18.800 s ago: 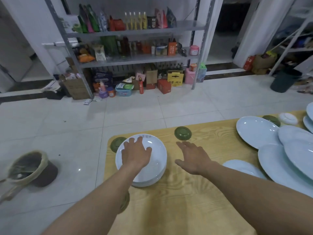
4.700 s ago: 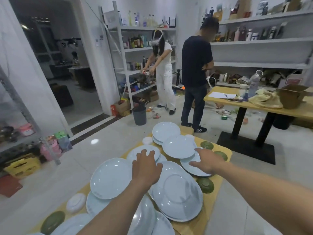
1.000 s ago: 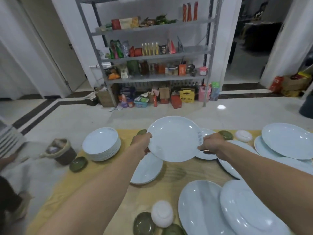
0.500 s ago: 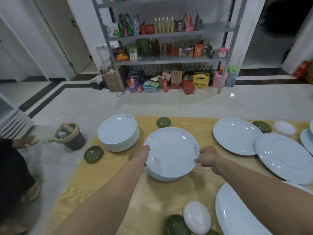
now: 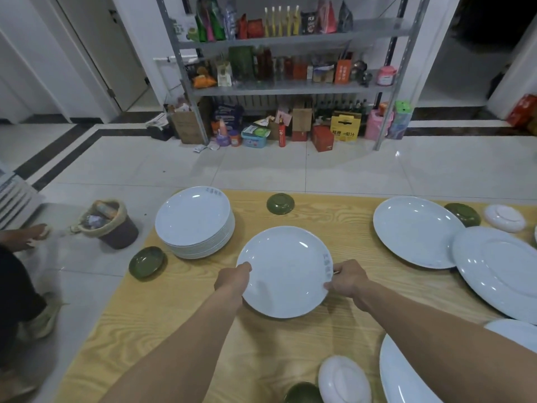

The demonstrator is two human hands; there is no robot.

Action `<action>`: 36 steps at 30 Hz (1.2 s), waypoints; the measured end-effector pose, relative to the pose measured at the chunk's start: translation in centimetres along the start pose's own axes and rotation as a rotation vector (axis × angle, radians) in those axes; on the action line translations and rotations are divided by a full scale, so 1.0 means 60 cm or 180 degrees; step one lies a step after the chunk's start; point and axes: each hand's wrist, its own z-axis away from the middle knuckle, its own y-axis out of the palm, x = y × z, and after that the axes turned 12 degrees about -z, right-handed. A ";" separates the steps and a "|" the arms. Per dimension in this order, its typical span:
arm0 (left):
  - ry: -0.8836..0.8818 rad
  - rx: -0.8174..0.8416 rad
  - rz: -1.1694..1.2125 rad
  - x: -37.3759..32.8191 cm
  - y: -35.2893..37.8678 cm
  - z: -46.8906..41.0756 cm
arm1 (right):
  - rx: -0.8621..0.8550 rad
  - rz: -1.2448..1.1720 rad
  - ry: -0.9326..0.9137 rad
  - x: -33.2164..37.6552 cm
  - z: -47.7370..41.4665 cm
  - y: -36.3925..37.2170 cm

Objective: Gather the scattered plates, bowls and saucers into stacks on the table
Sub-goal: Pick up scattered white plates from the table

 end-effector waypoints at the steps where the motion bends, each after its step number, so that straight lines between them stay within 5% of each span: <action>1: 0.0003 -0.0013 -0.0005 0.001 0.001 -0.004 | -0.0020 0.0028 -0.0017 0.000 -0.001 0.002; 10: 0.0060 -0.0074 -0.0300 0.004 0.013 -0.023 | -0.0087 0.0213 -0.0047 -0.002 -0.003 -0.003; 15: 0.0168 -0.0410 -0.1130 -0.011 0.014 -0.004 | 0.0114 0.0447 -0.0205 -0.001 0.003 -0.017; 25: 0.2837 -0.0737 -0.4220 -0.132 0.100 0.174 | -0.0320 0.3045 -0.1339 0.050 0.096 -0.195; 36: 0.4590 -0.0884 -0.4467 -0.250 0.329 0.494 | -0.1420 0.2957 -0.1238 -0.004 0.300 -0.555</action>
